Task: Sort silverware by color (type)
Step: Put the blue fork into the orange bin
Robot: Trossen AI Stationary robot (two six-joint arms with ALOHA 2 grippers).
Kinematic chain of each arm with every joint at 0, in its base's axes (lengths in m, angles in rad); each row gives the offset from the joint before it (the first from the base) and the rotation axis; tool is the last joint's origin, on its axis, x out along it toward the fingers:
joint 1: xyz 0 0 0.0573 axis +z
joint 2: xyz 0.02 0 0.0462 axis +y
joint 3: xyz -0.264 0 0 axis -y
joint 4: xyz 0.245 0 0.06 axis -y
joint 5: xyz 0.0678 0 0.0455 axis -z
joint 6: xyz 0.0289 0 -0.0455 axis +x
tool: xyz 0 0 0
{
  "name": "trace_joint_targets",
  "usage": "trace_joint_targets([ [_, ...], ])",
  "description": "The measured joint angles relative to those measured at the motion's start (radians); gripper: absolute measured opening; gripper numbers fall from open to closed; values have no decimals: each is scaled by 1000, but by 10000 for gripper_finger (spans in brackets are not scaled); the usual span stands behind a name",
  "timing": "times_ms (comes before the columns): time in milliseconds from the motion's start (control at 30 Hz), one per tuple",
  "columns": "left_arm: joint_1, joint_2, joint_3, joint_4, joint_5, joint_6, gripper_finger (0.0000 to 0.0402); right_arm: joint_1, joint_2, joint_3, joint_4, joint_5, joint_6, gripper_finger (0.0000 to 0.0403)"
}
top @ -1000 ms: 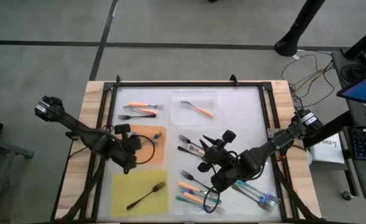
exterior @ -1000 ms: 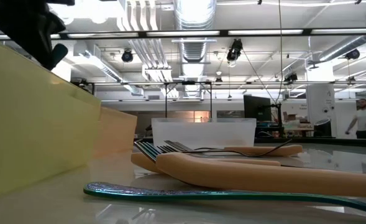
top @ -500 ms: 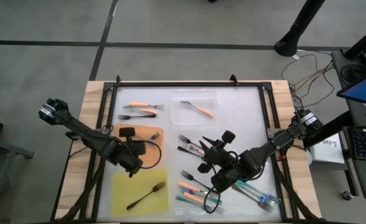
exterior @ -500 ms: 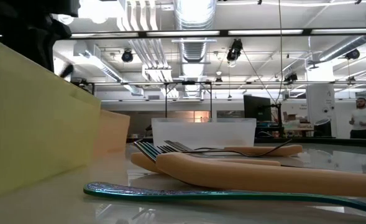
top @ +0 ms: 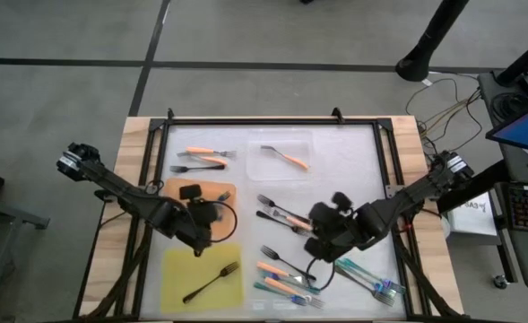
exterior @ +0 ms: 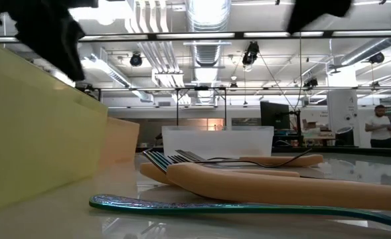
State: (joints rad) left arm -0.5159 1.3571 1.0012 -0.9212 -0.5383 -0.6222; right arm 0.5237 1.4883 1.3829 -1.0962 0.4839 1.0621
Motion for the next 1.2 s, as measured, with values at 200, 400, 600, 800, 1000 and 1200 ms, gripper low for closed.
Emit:
trace_joint_targets([
  [200, 0, 0, 0, 404, 24, 189, 143, 51, 11, -48, -234, -313, 308, 82],
  [400, -1, 0, 0, 636, 24, 221, 143, 127, 20, -154, -159, -479, 413, 82],
  [600, -4, 0, 0, 656, 24, 221, 143, 187, 21, -309, 56, -610, 466, 82],
  [800, -4, 0, 0, 659, 24, 221, 143, 226, 20, -420, 194, -716, 530, 82],
  [1000, -4, 0, 0, 659, 24, 220, 143, 256, 20, -463, 287, -780, 566, 82],
  [1200, -4, 0, 0, 659, 24, 220, 143, 282, 20, -477, 296, -780, 607, 82],
])
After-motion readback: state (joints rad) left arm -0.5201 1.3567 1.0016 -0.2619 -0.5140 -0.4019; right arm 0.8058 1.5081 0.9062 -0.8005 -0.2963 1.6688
